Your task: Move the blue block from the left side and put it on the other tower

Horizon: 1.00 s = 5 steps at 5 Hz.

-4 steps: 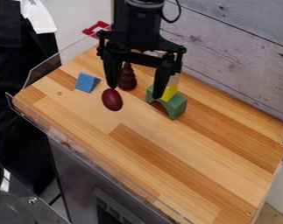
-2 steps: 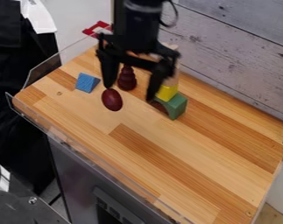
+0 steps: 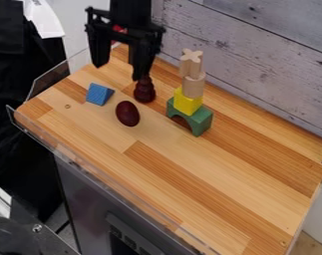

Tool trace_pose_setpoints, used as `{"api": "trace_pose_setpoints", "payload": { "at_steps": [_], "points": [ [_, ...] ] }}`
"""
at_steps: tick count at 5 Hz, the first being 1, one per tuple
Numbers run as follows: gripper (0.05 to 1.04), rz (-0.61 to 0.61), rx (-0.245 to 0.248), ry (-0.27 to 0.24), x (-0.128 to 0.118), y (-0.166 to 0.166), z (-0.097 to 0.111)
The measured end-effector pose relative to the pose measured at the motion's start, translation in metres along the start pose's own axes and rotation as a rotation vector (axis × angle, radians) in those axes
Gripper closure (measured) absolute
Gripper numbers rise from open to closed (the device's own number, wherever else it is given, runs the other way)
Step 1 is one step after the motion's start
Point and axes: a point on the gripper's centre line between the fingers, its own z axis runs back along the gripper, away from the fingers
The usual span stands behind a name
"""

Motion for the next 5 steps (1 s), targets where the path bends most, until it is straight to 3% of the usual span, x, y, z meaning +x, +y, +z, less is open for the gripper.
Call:
{"api": "trace_pose_setpoints", "payload": {
  "at_steps": [2, 3, 4, 5],
  "points": [
    [0.083, -0.084, -0.032, -0.024, 0.01, 0.026, -0.005],
    [0.083, -0.086, -0.029, -0.058, 0.014, 0.042, -0.008],
    [0.083, -0.053, -0.049, -0.054, 0.014, 0.056, -0.017],
    [0.083, -0.057, -0.075, -0.081, 0.018, 0.058, -0.022]
  ]
}}
